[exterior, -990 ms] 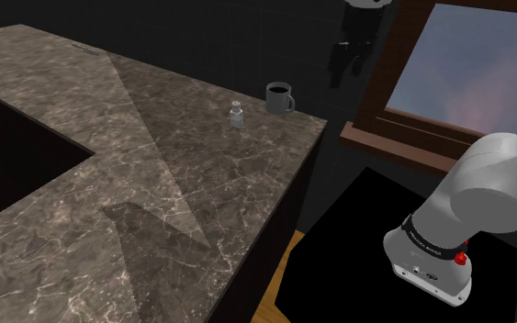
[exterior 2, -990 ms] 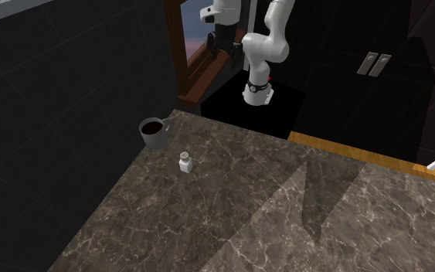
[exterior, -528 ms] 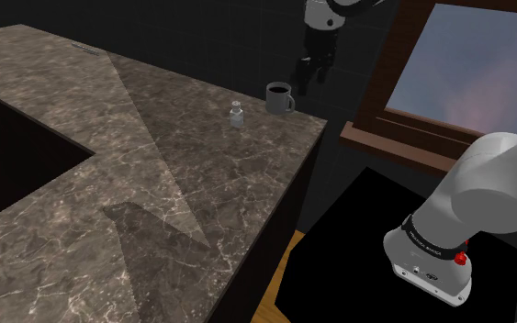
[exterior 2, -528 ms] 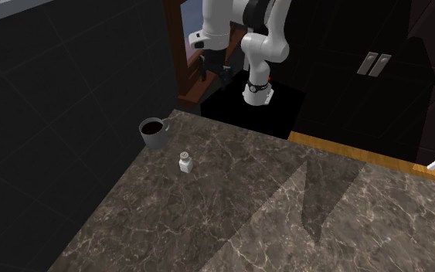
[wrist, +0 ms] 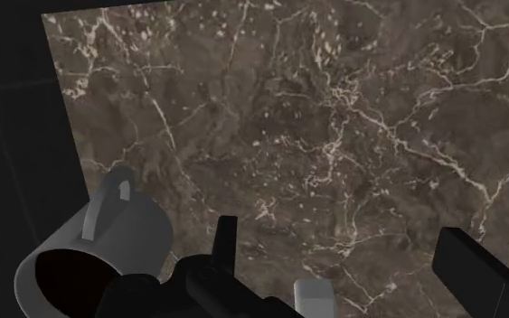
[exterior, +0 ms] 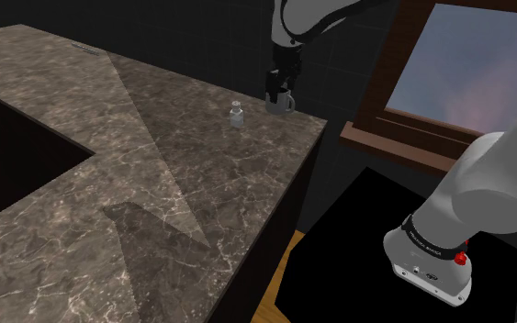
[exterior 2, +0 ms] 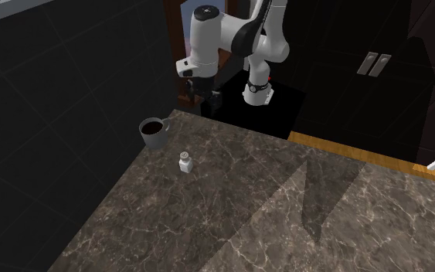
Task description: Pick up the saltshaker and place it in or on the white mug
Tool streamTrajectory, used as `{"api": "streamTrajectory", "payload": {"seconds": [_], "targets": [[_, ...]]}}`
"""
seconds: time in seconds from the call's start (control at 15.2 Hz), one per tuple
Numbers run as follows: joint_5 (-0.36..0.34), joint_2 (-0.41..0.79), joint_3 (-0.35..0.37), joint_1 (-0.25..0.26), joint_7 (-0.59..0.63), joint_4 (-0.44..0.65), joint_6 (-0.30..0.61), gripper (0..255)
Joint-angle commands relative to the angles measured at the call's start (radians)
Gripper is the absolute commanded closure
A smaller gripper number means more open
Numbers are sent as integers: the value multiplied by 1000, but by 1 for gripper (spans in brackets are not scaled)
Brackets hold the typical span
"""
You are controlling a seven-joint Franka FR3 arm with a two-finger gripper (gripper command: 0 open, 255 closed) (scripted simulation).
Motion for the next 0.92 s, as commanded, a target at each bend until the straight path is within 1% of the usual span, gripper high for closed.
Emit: {"api": "streamTrajectory", "payload": {"seconds": [0.0, 0.4, 0.73, 0.86], "targets": [[-5, 71, 6, 6, -5, 48, 32, 0], [-25, 288, 18, 20, -28, 221, 100, 0], [-44, 475, 28, 34, -46, 404, 123, 0], [-46, 497, 28, 36, -47, 416, 134, 0]]}}
